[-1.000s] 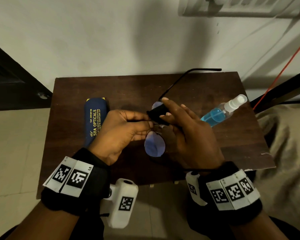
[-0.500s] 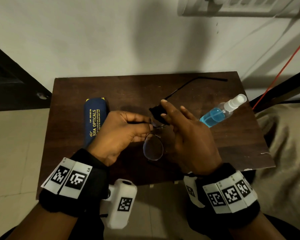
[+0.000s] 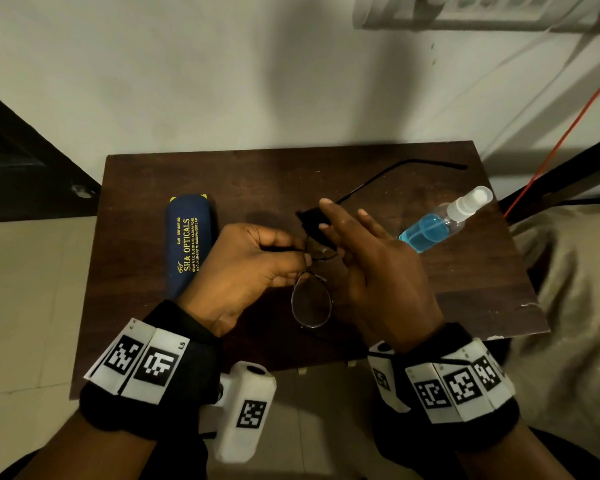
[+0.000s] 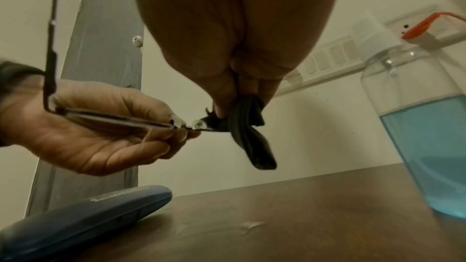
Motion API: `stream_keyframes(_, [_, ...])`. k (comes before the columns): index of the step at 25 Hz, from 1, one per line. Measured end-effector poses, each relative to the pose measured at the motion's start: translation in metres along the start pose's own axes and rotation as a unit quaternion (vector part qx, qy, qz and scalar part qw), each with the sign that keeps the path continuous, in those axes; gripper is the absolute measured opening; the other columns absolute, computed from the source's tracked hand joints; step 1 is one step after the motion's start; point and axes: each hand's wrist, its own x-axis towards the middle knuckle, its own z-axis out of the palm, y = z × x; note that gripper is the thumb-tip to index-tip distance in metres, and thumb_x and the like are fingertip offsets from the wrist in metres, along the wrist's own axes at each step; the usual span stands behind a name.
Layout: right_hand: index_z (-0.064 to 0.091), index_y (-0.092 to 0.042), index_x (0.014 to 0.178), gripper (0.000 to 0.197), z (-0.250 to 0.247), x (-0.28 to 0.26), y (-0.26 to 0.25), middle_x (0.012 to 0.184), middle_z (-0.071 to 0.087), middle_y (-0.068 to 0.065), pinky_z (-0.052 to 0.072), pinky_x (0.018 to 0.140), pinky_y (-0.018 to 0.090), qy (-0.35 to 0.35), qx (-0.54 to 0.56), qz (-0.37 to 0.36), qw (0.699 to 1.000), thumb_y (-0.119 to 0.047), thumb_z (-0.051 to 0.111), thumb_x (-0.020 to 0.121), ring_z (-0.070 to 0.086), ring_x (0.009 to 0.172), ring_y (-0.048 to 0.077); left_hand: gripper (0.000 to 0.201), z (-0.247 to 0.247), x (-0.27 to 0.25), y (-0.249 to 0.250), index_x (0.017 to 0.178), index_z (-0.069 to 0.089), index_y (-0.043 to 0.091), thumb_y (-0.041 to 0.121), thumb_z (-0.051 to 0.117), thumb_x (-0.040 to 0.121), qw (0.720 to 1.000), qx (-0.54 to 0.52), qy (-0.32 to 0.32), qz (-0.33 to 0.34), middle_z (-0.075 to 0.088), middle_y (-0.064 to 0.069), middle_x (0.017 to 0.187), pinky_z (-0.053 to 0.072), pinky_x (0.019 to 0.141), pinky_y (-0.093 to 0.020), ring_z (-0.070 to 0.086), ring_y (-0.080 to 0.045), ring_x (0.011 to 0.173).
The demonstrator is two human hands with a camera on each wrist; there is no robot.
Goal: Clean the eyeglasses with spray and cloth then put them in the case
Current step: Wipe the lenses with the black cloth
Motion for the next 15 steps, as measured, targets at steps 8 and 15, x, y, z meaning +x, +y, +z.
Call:
stream_keyframes(8, [0.039, -0.019, 0.139, 0.065, -0.005, 0.003, -0.005, 0.116, 0.067, 0.004, 0.054, 0.085, 0.049, -0.055, 0.056, -0.031, 0.996, 0.005, 0.061, 0.083, 0.057, 0.118, 0.028, 0.016, -0.007, 0.002, -0.001, 0.09, 0.074, 0.004, -0.005, 0.068, 0.079, 0.999, 0.033, 0.028, 0.016, 0.076, -0.012, 0.087, 0.06, 0.073, -0.028, 0.073, -0.023, 0.079])
stream_keyframes(15, [0.046, -0.007, 0.134, 0.051, 0.0, 0.001, -0.007, 0.102, 0.071, 0.009, 0.035, 0.106, 0.04, 0.043, -0.015, -0.055, 0.997, -0.002, 0.047, 0.083, 0.06, 0.101, 0.019, 0.016, -0.009, 0.002, 0.005, 0.09, 0.074, 0.007, -0.003, 0.069, 0.079, 0.998, 0.01, 0.05, 0.027, 0.076, -0.009, 0.084, 0.06, 0.066, -0.024, 0.073, -0.019, 0.076])
